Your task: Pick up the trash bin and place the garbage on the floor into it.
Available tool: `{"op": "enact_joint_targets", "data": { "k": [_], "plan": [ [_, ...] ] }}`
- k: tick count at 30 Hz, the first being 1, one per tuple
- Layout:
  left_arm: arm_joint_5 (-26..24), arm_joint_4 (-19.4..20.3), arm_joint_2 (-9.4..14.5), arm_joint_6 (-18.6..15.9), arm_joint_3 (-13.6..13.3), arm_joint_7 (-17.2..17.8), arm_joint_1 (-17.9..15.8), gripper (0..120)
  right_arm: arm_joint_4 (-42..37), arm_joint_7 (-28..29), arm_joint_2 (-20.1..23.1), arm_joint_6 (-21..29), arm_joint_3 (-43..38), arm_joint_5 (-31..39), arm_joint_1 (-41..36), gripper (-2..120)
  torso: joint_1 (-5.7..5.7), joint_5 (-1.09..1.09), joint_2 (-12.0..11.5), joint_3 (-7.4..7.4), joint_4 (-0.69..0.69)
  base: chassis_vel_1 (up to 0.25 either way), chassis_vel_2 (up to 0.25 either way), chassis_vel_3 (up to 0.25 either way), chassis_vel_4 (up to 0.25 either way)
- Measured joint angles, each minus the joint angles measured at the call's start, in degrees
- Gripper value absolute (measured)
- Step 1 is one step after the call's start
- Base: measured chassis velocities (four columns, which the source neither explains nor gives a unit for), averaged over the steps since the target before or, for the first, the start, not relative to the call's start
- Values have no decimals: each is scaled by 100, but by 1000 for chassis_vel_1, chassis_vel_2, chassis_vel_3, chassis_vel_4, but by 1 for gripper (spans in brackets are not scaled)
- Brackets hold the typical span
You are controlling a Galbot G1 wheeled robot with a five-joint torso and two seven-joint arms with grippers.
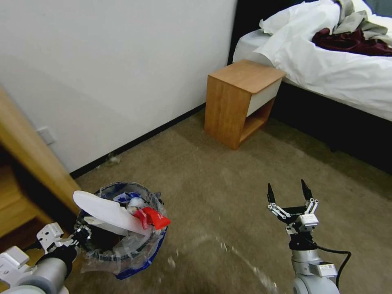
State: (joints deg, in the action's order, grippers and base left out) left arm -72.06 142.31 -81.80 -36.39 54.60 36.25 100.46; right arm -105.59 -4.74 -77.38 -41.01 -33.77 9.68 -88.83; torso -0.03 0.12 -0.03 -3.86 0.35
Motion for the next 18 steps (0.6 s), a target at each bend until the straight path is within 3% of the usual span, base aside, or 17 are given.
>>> {"op": "enact_joint_targets", "data": {
  "k": [4,7,18],
  "plan": [
    [-28,-5,38,1,22,0,-20,0,46,-82,-30,-21,31,32,54,100,0,-3,0,-2,0,-293,276,274,-288],
    [-37,-13,45,3,27,1,-29,0,71,-87,-44,-23,43,29,80,100,-1,-2,0,-2,1,-133,159,88,-100],
    [-20,-48,37,2,5,10,-17,0,109,-81,-31,-24,-6,30,117,100,1,-2,1,3,1,9,-21,-8,18]
  ]
}}
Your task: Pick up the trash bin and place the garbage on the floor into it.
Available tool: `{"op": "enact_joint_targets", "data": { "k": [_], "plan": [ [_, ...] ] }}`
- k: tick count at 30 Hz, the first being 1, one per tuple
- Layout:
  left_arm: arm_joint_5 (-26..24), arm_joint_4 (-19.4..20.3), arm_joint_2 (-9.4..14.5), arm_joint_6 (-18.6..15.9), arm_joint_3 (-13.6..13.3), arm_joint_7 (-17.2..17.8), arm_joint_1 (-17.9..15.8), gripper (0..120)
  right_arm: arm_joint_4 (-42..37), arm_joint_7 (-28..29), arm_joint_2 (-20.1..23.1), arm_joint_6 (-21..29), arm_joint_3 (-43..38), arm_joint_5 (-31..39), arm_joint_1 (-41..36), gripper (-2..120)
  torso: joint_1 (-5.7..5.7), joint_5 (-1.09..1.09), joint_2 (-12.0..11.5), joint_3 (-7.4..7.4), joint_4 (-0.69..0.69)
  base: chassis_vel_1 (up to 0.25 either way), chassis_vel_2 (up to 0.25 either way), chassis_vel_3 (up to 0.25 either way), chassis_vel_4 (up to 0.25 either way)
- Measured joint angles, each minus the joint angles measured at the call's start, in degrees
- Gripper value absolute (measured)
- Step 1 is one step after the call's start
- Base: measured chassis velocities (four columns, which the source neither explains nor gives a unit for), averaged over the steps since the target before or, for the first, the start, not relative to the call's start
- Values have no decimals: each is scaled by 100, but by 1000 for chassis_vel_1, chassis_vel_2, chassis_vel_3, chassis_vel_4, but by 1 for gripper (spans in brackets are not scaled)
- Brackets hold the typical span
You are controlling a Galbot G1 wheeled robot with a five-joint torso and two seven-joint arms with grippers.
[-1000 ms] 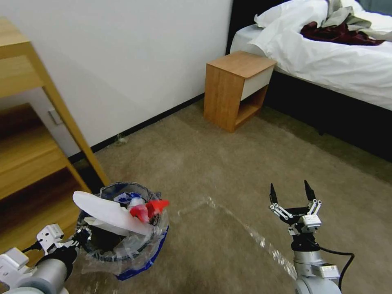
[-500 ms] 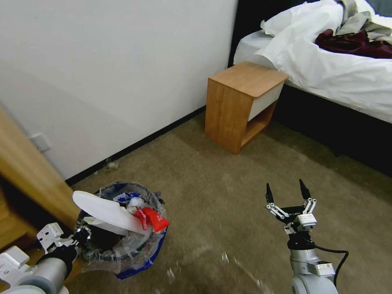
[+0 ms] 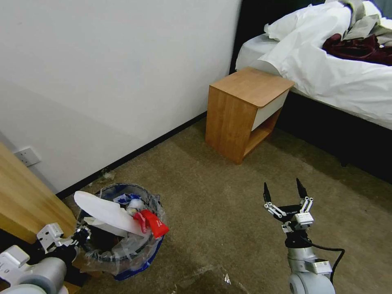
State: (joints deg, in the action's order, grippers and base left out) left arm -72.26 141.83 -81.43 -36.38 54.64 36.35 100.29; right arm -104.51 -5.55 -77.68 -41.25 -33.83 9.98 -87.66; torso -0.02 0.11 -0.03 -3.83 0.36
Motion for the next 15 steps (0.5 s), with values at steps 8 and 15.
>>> {"op": "enact_joint_targets", "data": {
  "k": [8,15],
  "plan": [
    [51,54,-52,-3,-14,2,80,0,23,18,19,-8,-68,26,6,100,0,0,0,-2,0,0,0,0,0],
    [9,122,-43,-8,68,2,147,0,33,11,10,-12,-55,19,8,100,0,0,0,-2,0,0,0,0,0]
  ]
}}
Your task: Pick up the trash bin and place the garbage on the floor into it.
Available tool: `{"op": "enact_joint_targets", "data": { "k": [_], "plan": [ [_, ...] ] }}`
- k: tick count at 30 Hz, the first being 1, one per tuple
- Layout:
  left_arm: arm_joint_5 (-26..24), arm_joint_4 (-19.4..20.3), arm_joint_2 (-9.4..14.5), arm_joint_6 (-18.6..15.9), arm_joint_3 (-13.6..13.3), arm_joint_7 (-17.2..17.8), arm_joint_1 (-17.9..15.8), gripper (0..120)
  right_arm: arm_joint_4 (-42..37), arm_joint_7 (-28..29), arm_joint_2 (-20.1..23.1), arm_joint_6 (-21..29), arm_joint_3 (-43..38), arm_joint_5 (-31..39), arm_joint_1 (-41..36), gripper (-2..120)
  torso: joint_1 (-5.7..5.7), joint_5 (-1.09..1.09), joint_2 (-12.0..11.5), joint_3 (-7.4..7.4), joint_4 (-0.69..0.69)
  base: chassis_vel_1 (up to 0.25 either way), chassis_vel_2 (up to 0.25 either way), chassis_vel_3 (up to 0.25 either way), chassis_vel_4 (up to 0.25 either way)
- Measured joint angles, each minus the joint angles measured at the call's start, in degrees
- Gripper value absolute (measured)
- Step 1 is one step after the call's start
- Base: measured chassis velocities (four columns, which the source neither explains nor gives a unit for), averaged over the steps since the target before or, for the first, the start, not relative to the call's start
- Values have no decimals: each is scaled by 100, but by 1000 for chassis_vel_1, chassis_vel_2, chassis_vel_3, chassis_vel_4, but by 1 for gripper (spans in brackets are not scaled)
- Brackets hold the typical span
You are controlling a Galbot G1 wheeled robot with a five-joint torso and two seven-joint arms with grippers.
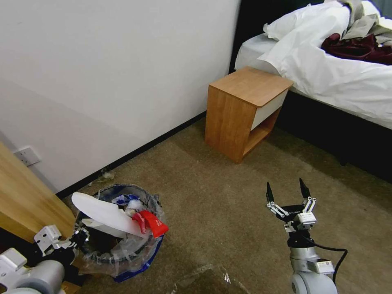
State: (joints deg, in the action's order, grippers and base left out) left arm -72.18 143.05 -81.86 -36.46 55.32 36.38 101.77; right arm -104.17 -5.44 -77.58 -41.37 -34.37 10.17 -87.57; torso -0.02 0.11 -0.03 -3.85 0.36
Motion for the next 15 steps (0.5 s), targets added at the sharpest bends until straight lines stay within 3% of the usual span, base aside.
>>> {"op": "enact_joint_targets", "data": {
  "k": [10,15],
  "plan": [
    [21,-54,-15,-9,-69,-35,-10,0,-55,-193,57,14,-207,275,-1,100,0,1,0,0,0,0,0,0,0],
    [15,-278,-17,28,-150,-126,-157,0,-15,-287,7,-4,-235,289,-6,100,0,1,0,-1,0,0,0,0,0]
  ]
}}
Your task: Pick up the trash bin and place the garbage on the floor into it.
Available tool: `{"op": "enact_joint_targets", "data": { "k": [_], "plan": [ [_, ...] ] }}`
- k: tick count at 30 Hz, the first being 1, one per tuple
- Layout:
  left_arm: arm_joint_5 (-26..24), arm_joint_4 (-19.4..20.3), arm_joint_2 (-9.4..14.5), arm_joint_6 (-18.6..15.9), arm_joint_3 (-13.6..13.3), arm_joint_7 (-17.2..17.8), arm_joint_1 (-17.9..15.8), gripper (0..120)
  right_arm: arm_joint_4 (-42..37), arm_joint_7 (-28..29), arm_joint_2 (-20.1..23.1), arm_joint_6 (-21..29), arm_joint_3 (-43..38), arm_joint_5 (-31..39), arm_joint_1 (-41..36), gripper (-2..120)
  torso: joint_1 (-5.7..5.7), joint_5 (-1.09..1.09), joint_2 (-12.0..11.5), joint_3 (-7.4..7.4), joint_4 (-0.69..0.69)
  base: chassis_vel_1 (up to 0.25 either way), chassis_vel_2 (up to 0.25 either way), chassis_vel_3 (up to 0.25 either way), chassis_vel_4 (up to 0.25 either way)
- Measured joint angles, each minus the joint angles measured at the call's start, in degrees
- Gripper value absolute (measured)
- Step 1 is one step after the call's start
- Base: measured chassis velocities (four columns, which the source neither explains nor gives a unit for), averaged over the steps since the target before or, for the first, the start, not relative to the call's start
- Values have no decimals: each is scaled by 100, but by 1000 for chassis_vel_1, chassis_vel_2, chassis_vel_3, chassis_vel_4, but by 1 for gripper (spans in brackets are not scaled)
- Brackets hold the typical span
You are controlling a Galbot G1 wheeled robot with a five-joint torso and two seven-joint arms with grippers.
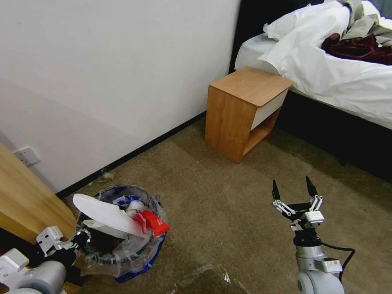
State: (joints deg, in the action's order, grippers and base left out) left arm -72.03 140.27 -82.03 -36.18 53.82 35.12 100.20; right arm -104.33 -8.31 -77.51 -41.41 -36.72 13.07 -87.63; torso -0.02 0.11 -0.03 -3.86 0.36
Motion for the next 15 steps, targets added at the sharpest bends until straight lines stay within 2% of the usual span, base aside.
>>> {"op": "enact_joint_targets", "data": {
  "k": [4,15],
  "plan": [
    [44,-61,-23,2,-68,-17,-48,0,15,-42,-28,-17,-9,-5,-33,100,0,0,0,0,0,0,0,0,0],
    [-51,-69,95,2,-2,39,-107,0,71,-69,-67,-17,-29,-3,61,100,0,0,0,0,0,0,0,0,0]
  ]
}}
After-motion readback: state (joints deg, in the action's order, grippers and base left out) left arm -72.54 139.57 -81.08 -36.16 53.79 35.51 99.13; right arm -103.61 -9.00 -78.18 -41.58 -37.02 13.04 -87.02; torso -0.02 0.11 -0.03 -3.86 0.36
